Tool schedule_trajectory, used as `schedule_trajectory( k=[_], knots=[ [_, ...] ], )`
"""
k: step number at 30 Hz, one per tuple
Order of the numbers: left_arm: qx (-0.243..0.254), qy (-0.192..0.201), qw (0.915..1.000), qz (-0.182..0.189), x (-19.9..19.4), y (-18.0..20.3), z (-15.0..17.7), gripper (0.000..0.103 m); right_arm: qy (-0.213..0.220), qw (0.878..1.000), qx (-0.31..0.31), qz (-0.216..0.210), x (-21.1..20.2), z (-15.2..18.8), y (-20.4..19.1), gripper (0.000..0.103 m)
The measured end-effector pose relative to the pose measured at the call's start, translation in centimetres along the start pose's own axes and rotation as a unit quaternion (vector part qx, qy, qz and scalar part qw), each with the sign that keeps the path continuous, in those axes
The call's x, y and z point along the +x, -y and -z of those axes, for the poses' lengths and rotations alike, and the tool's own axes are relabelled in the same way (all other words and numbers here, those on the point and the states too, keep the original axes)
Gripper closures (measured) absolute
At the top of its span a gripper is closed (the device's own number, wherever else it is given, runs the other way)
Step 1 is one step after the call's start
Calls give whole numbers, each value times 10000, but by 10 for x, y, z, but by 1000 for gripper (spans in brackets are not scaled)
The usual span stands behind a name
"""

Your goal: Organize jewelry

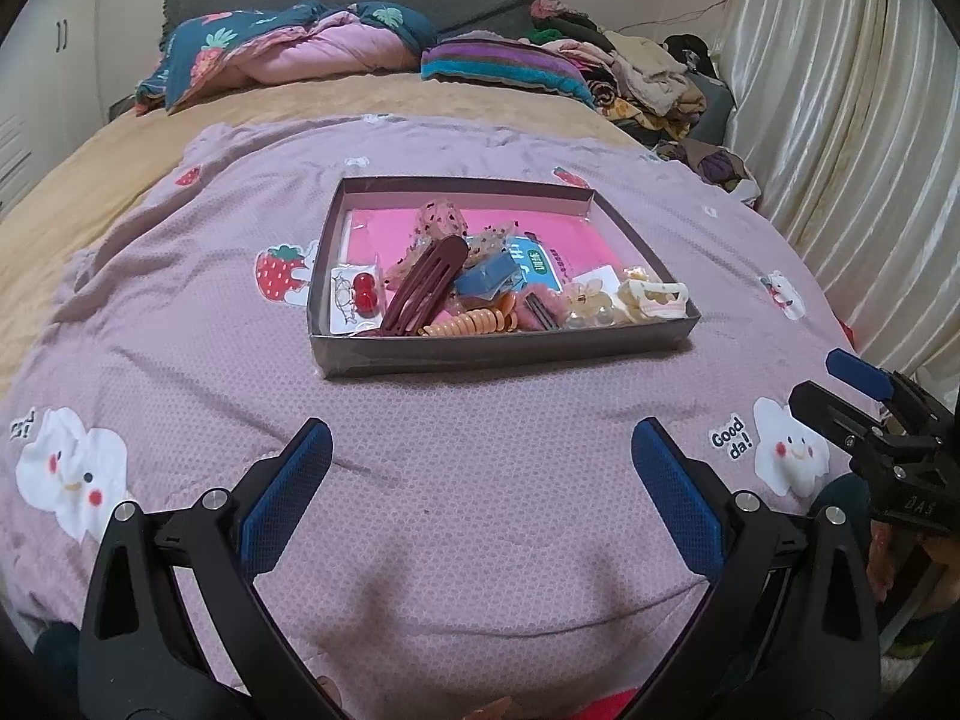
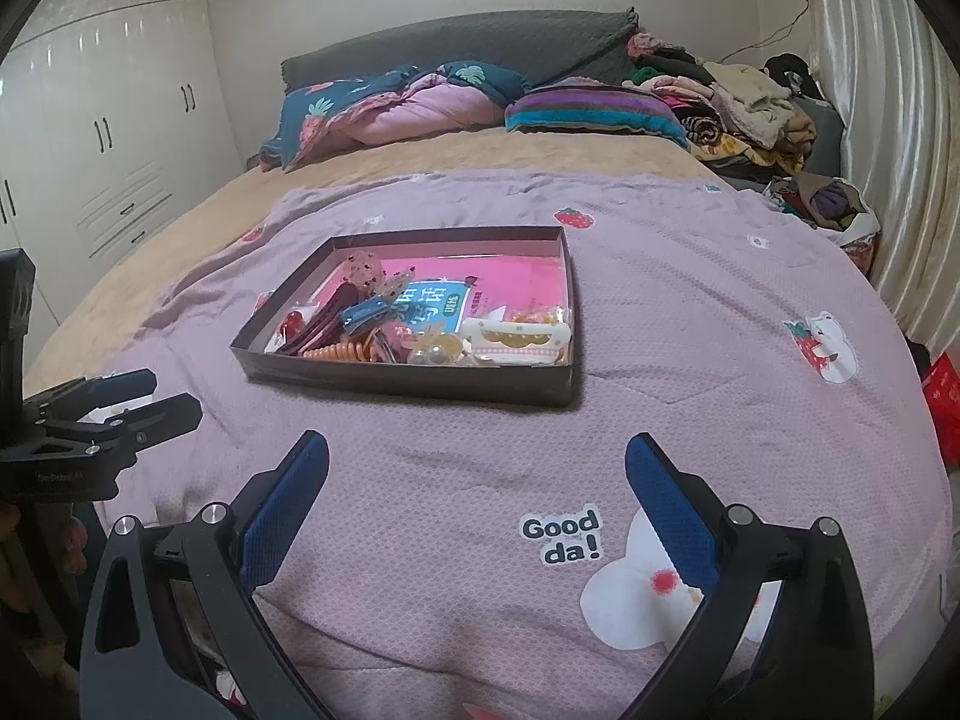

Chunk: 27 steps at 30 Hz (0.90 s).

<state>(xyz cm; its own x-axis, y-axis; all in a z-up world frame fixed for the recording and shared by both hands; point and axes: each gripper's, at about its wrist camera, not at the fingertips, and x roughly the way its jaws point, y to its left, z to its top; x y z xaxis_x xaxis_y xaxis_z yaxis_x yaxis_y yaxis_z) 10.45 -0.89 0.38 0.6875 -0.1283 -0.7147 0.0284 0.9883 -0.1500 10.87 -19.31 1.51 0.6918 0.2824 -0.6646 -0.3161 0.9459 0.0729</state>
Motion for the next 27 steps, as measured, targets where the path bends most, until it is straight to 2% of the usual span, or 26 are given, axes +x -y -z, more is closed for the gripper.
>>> schedule_trajectory(
  k=[27],
  knots=[
    [-56,-56,10000,-20,0,0,3,10,-43,10000,-15,12,0,2,0,4]
  ],
)
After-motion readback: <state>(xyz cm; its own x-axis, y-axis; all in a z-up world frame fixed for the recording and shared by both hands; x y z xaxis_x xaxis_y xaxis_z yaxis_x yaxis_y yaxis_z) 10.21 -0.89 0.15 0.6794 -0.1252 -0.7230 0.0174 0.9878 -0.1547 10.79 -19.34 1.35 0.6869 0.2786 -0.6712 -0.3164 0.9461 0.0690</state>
